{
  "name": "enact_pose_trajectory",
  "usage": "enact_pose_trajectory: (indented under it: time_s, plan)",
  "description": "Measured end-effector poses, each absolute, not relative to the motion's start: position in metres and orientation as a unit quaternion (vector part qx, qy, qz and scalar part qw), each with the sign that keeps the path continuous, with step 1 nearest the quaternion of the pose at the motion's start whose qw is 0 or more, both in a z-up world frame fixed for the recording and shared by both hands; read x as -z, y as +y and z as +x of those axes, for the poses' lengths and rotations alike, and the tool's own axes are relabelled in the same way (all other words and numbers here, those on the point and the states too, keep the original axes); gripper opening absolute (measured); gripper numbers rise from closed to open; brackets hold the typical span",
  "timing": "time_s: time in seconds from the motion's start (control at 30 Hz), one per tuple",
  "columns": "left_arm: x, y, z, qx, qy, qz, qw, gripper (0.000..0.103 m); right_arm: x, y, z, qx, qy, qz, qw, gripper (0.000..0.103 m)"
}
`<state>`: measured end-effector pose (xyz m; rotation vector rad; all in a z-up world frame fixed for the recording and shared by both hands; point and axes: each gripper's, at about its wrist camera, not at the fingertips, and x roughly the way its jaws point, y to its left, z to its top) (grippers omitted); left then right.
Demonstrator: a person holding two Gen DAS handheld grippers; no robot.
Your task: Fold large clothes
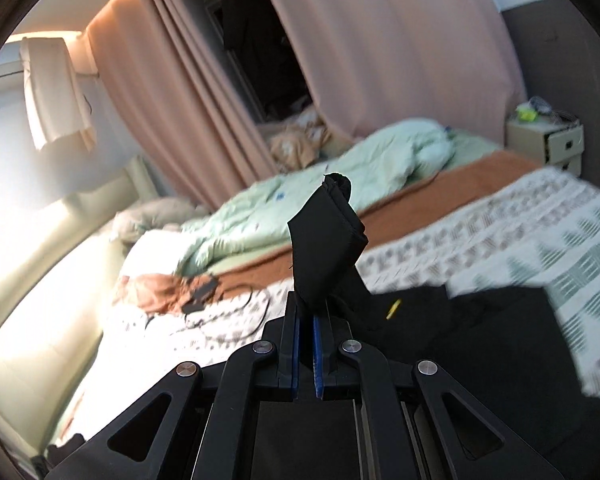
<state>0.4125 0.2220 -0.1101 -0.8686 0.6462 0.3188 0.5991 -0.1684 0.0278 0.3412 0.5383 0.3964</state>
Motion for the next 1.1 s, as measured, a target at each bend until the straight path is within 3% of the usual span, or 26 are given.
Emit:
enact_pose_trajectory:
  time_s: [0.2,0.3,0.33,0.37,0.43,1.1]
  plan:
    - [0.112,0.237,0.404,-0.169,0.296,-0.427,0.837,0.082,0.015,-0.100,0.606,-0.210,0.310,0.144,0.916,0.007]
    - [0.114,0.241,0.401,-0.176,0.295,-0.431,0.834,0.082,0.039,-0.079,0.612,-0.219,0.368,0.134,0.894,0.015]
    - [0.115,0.241,0.401,-0.178,0.296,-0.432,0.833,0.082,0.048,-0.076,0.613,-0.238,0.387,0.139,0.880,0.029]
    - [0.115,0.242,0.401,-0.180,0.297,-0.432,0.832,0.082,0.057,-0.074,0.612,-0.257,0.402,0.144,0.867,0.051]
    - [0.116,0.242,0.401,-0.186,0.300,-0.430,0.831,0.082,0.064,-0.075,0.605,-0.262,0.412,0.132,0.863,0.071]
    - [0.094,0.183,0.413,-0.135,0.317,-0.366,0.864,0.082,0.086,-0.267,0.509,-0.130,0.420,0.163,0.883,0.071]
